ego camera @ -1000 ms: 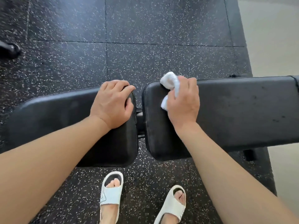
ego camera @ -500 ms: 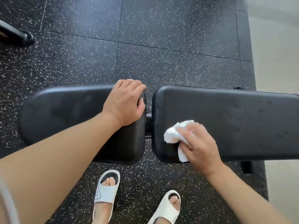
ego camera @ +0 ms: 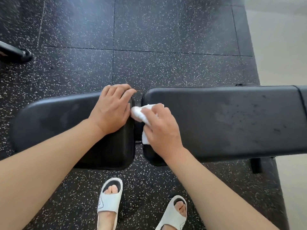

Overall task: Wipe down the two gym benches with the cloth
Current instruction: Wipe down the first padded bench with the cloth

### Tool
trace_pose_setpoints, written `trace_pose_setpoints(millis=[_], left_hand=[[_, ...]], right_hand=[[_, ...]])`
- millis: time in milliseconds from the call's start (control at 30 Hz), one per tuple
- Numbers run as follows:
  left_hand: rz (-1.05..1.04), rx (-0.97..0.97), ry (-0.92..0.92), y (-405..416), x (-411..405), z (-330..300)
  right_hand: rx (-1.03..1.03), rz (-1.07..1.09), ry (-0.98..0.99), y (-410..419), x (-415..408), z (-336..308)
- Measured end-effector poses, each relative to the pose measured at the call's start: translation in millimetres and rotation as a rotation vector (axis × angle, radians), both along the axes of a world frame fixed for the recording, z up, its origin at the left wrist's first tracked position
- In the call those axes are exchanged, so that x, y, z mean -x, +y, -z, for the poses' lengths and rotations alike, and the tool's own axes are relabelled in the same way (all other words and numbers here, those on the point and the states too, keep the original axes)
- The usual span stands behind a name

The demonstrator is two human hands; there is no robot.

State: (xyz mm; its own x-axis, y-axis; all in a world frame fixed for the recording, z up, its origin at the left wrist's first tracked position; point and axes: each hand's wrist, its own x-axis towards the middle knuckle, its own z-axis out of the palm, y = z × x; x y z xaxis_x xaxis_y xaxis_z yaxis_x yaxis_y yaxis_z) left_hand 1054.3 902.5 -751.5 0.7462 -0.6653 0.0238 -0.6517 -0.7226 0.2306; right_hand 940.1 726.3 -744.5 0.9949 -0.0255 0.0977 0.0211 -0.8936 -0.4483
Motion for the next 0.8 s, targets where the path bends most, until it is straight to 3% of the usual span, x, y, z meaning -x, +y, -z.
trace_pose_setpoints(millis=[267, 467, 633, 800], left_hand=[[0.143, -0.059, 0.02, -23, 3, -12], [0.126, 0.061, 0.107, -116, 22, -23], [-0.081, 0.03, 0.183, -198, 34, -8], [-0.227, 0.029, 0.099, -210, 44, 6]], right_hand=[[-0.014, 0.011, 0.04, -73, 74, -2], [0.004, 0.084, 0.08, -125, 117, 0], [0.006, 0.154, 0.064, -164, 140, 3], [0.046, 0.135, 0.006, -185, 140, 11]])
